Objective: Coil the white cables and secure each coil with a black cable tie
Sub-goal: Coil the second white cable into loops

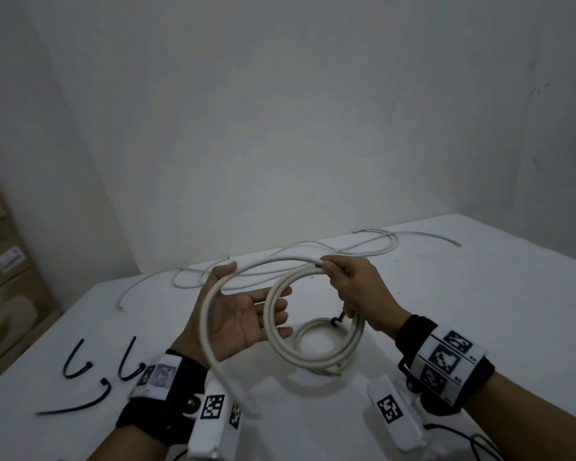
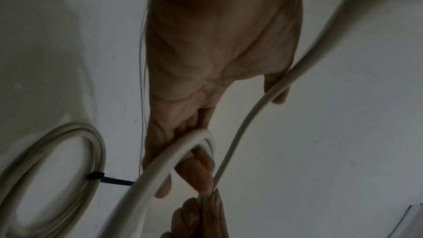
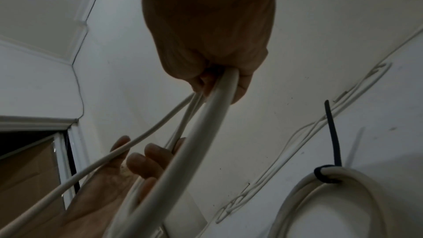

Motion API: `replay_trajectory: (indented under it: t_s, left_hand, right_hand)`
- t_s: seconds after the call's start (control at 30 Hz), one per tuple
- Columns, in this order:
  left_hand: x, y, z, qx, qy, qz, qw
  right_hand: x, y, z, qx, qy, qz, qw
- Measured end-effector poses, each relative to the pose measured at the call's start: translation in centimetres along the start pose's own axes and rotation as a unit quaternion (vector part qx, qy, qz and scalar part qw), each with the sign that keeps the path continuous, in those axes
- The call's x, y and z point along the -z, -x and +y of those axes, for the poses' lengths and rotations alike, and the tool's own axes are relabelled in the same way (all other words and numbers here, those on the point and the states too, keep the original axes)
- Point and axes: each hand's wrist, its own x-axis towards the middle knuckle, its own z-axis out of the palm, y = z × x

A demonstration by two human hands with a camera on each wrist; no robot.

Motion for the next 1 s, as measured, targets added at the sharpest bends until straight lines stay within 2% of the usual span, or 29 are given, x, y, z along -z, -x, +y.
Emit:
replay_trajectory:
  t_s: [0.2, 0.3, 0.4, 0.53, 0.67, 0.77, 0.87, 1.0]
  left_hand:
    - [-0.4, -0.1, -1.1, -0.057, -0.063, 0.043, 0.995]
    - [-0.3, -0.1, -1.8, -0.086, -0.036, 0.056, 0.994]
    - [-1.3, -0.4, -2.9, -0.163, 0.003, 0.076, 0.984]
    - [-3.2, -0.9, -4.5, -0.231, -0.004, 0.187, 0.955]
    - [-4.0, -1.5, -4.8, -0.259, -0.046, 0.298, 0.918]
    - [-4.0, -1.6, -3.9, -0.248, -0.051, 0.326, 0.911]
    - [-3.7, -1.5, -2.9, -0.221, -0.043, 0.340, 0.913]
    - [-3.2, -1.3, -2.3, -0.219, -0.031, 0.348, 0.911]
  right_hand:
    - [0.3, -0.4, 0.5, -0.019, -0.038, 0.010, 0.999]
    - [-0.1, -0.4, 1.0, -0.043, -0.082, 0.016, 0.996]
    - [-0.7, -0.4, 1.1, -0.055, -0.129, 0.041, 0.989]
    - [-1.7, -0.7, 0.9, -0.059, -0.153, 0.077, 0.983]
    - [-2.7, -0.7, 0.4, -0.085, -0.203, 0.087, 0.972]
    - [-2.7, -0.4, -0.2, -0.124, -0.270, 0.069, 0.952]
    - [-2.1, -0.3, -0.6, -0.178, -0.321, 0.014, 0.930]
    - [-1.5, -0.5, -1.4, -0.184, -0.291, -0.060, 0.937]
